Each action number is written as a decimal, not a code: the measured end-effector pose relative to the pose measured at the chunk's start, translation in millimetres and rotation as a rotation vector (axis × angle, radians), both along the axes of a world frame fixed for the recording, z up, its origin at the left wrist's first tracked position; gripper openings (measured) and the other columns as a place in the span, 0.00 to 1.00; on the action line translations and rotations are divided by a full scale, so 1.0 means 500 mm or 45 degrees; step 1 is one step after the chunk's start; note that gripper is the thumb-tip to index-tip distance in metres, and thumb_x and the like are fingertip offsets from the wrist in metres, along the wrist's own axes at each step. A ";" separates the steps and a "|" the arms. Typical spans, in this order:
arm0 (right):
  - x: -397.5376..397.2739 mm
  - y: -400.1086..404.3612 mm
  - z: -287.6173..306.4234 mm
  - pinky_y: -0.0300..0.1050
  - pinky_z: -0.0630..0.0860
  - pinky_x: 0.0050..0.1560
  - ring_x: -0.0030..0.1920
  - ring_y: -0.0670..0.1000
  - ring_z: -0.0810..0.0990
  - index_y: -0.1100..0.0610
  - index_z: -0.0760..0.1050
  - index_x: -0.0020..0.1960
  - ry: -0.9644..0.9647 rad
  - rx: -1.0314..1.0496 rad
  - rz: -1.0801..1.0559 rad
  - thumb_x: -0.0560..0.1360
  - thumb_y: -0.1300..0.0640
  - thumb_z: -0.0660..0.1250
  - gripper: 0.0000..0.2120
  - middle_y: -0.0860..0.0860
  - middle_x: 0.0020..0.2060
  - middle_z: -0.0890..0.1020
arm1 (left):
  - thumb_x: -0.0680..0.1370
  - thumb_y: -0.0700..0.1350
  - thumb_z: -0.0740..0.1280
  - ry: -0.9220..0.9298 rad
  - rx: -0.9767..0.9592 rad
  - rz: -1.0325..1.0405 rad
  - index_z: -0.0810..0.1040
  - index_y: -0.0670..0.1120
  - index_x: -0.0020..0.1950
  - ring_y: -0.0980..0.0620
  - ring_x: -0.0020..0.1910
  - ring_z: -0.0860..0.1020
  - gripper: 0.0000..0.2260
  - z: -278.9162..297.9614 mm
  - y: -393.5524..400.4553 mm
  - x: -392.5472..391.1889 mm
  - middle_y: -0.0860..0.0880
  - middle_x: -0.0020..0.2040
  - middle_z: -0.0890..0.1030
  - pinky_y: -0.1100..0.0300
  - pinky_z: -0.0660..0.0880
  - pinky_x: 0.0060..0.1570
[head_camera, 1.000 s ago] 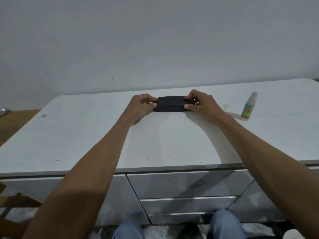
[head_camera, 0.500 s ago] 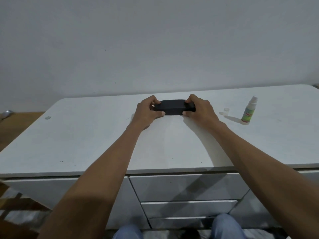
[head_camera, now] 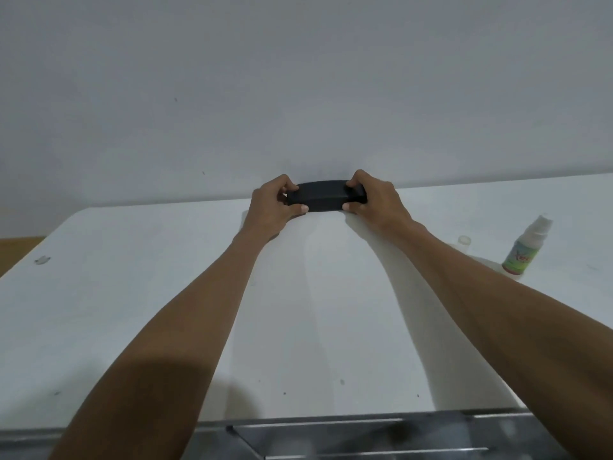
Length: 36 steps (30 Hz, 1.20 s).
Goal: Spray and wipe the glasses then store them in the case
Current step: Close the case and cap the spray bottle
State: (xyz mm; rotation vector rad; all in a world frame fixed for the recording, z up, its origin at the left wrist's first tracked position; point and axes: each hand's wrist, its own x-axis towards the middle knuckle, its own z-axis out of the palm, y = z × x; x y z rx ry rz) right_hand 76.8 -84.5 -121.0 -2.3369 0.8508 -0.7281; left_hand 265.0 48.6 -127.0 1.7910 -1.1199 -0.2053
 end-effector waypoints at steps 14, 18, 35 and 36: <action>-0.002 0.054 0.046 0.47 0.73 0.43 0.51 0.60 0.81 0.55 0.80 0.59 0.209 -0.145 -0.175 0.73 0.67 0.64 0.17 0.57 0.50 0.82 | 0.71 0.40 0.77 -0.181 0.205 0.042 0.72 0.49 0.68 0.47 0.59 0.74 0.27 0.033 0.010 -0.053 0.47 0.64 0.70 0.54 0.78 0.56; -0.066 0.101 0.108 0.48 0.75 0.56 0.62 0.57 0.78 0.54 0.78 0.66 0.089 -0.229 -0.232 0.77 0.62 0.67 0.18 0.56 0.62 0.79 | 0.69 0.47 0.80 -0.316 0.182 -0.002 0.74 0.48 0.67 0.44 0.63 0.73 0.29 0.079 0.012 -0.129 0.44 0.65 0.73 0.56 0.73 0.59; -0.408 0.162 0.118 0.54 0.76 0.63 0.63 0.54 0.78 0.53 0.70 0.71 -0.480 0.193 -0.670 0.70 0.43 0.76 0.34 0.55 0.63 0.78 | 0.73 0.45 0.77 -0.149 0.317 -0.336 0.78 0.47 0.67 0.47 0.58 0.79 0.23 0.065 -0.059 -0.500 0.46 0.60 0.80 0.58 0.74 0.55; -0.409 0.166 0.103 0.56 0.77 0.63 0.63 0.55 0.77 0.53 0.69 0.72 -0.492 0.221 -0.686 0.70 0.43 0.77 0.36 0.55 0.63 0.78 | 0.73 0.44 0.77 -0.170 0.313 -0.322 0.78 0.47 0.67 0.47 0.58 0.79 0.22 0.060 -0.062 -0.509 0.46 0.61 0.80 0.59 0.73 0.54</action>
